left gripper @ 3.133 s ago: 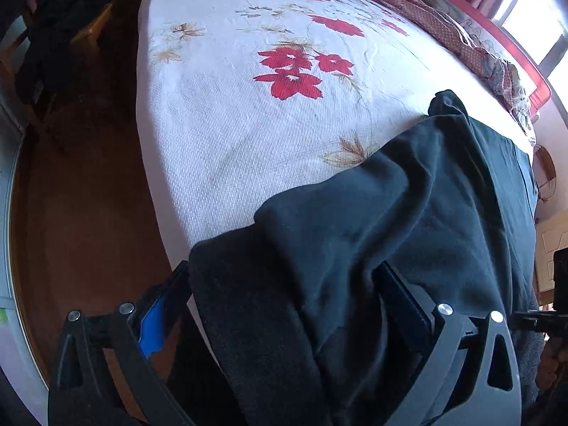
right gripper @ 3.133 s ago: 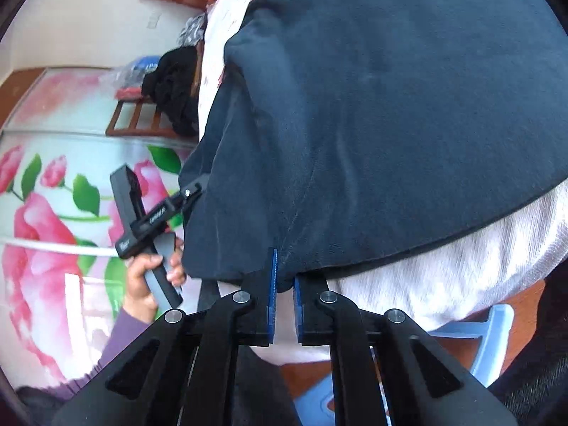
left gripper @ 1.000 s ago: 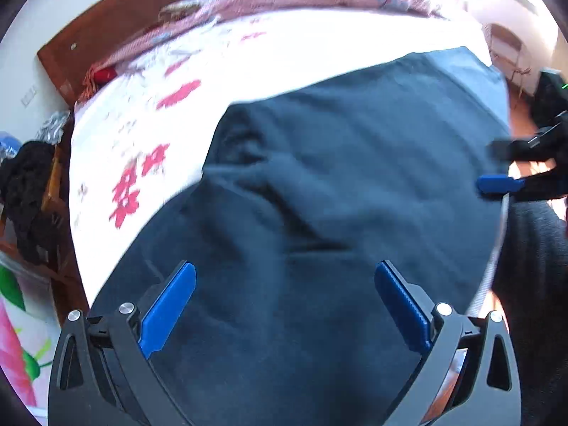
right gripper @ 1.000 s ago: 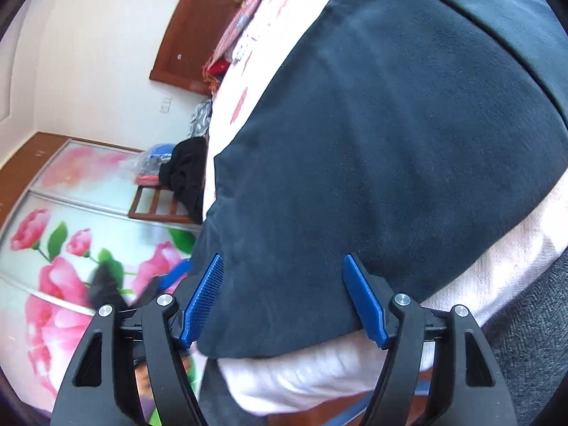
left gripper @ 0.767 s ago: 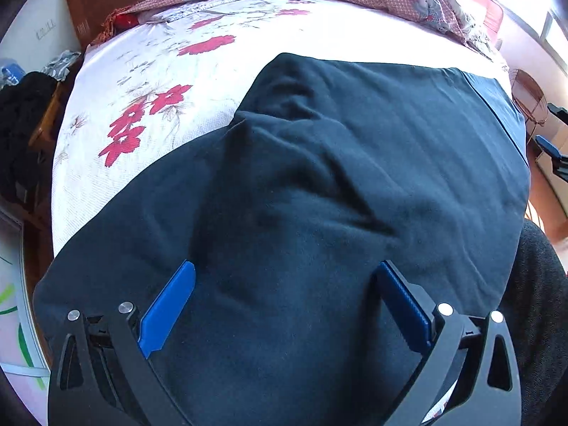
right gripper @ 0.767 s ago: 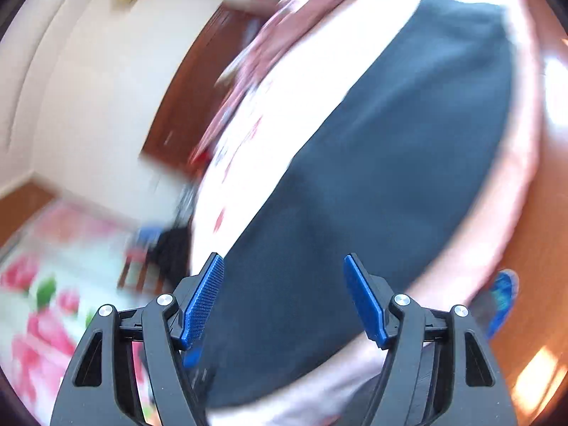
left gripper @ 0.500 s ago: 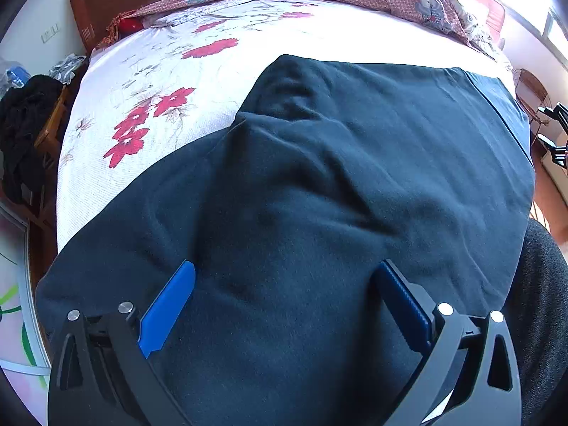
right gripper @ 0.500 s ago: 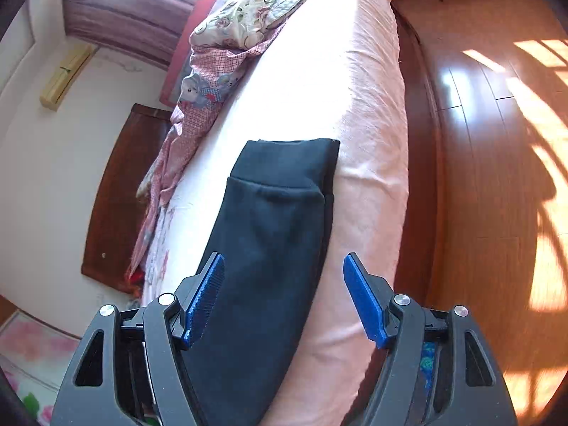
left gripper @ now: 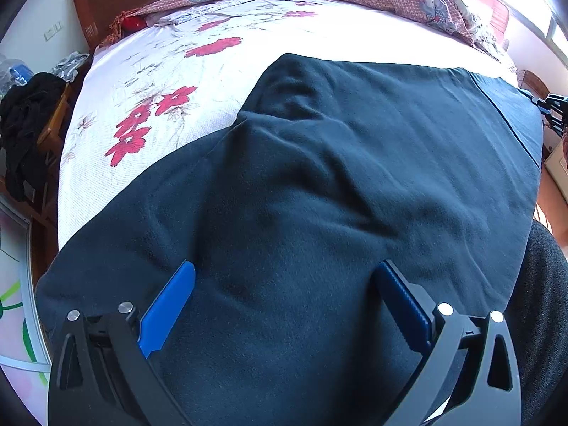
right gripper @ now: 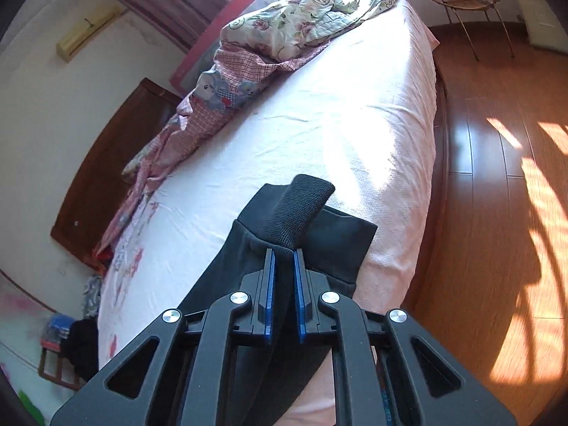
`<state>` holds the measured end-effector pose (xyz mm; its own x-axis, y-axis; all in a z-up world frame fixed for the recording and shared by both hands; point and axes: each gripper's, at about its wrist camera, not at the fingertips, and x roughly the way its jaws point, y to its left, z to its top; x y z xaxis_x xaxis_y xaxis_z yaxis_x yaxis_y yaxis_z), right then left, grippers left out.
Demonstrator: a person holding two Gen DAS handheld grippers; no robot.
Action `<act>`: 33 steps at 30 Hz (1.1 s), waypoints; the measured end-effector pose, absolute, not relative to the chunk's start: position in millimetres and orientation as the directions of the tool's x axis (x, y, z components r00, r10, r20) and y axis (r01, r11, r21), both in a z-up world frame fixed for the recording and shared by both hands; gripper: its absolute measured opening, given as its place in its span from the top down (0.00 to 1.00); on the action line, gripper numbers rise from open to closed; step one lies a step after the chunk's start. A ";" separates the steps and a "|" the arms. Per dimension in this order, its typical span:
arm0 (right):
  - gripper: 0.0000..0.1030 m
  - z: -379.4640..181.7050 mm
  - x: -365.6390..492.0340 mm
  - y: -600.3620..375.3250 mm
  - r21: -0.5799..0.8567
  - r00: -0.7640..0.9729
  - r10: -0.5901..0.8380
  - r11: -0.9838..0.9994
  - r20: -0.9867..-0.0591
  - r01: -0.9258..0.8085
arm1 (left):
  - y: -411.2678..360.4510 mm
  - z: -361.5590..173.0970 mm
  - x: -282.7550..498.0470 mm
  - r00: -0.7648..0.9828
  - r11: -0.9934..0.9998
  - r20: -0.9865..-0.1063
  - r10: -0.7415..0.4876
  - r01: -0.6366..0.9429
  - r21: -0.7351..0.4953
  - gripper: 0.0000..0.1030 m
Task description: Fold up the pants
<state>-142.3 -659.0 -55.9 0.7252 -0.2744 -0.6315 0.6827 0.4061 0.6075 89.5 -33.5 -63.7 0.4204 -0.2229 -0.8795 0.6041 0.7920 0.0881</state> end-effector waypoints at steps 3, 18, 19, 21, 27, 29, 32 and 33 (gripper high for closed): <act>0.91 -85.4 -144.6 -663.7 0.625 0.714 -0.244 0.354 -0.657 0.696 | -34.1 -63.6 89.5 0.419 0.795 -0.881 -0.221 0.601 0.086 0.02; 0.67 -120.4 -154.2 -676.4 0.808 0.831 -0.164 0.197 -0.531 0.555 | -33.9 -63.8 87.9 0.426 0.797 -0.877 -0.222 0.598 0.089 0.02; 0.71 -114.1 -151.5 -674.1 0.778 0.810 -0.176 0.228 -0.559 0.586 | -33.9 -63.6 87.8 0.427 0.797 -0.877 -0.222 0.598 0.089 0.02; 0.78 -99.6 -145.6 -667.6 0.712 0.767 -0.203 0.287 -0.609 0.641 | -33.7 -63.6 87.4 0.429 0.797 -0.875 -0.223 0.597 0.089 0.02; 0.84 -19.4 -112.2 -632.1 0.467 0.686 -0.327 0.541 -0.650 0.700 | -31.7 -63.9 85.2 0.442 0.799 -0.866 -0.235 0.595 0.086 0.02; 0.84 16.2 -91.6 -605.8 0.360 0.692 -0.355 0.656 -0.628 0.663 | -30.9 -64.1 85.1 0.444 0.799 -0.863 -0.240 0.595 0.084 0.02; 0.84 64.4 -60.8 -541.7 0.166 0.727 -0.372 0.818 -0.577 0.551 | -29.0 -64.6 84.0 0.453 0.800 -0.856 -0.250 0.595 0.081 0.02; 0.84 76.1 -52.5 -514.0 0.097 0.744 -0.369 0.861 -0.557 0.500 | -28.3 -64.6 83.6 0.456 0.801 -0.854 -0.252 0.594 0.081 0.02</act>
